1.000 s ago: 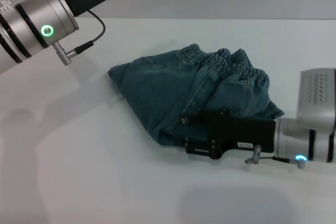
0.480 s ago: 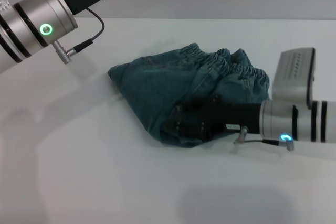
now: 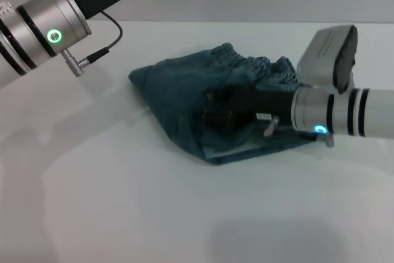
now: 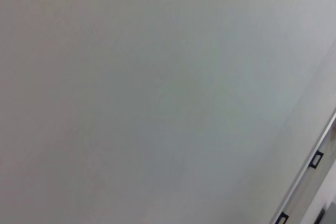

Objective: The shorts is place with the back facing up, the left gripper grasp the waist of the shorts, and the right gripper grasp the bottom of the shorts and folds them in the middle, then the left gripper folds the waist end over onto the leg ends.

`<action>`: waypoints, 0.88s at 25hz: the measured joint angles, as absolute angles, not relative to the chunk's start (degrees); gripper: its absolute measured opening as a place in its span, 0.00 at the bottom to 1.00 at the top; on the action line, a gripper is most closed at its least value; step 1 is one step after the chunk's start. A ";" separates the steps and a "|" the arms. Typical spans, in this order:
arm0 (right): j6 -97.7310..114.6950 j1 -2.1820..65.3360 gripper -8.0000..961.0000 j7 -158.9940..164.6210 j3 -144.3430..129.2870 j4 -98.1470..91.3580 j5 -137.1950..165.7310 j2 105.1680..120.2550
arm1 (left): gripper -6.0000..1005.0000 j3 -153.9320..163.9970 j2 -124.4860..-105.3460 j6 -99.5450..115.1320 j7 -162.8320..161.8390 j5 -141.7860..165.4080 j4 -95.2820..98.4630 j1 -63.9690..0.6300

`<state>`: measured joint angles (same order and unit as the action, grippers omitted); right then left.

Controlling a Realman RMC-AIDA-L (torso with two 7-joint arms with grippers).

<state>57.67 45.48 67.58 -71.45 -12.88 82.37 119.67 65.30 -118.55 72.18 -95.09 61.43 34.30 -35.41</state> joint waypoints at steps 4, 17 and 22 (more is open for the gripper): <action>54.49 46.59 0.58 67.22 -71.23 -13.20 80.16 119.73 | 0.83 65.31 -118.55 72.28 -95.09 61.42 34.22 -35.41; 72.13 30.39 0.58 52.63 -70.76 -22.00 65.16 119.10 | 0.81 65.19 -118.38 72.70 -94.66 61.10 34.18 -33.20; 79.90 22.33 0.58 39.86 -69.31 -19.66 44.02 119.28 | 0.80 65.41 -118.41 73.26 -91.21 58.43 33.87 -31.04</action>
<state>79.90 22.34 39.86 -69.31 -19.66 44.03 119.28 65.41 -118.41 73.26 -91.21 58.43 33.87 -31.03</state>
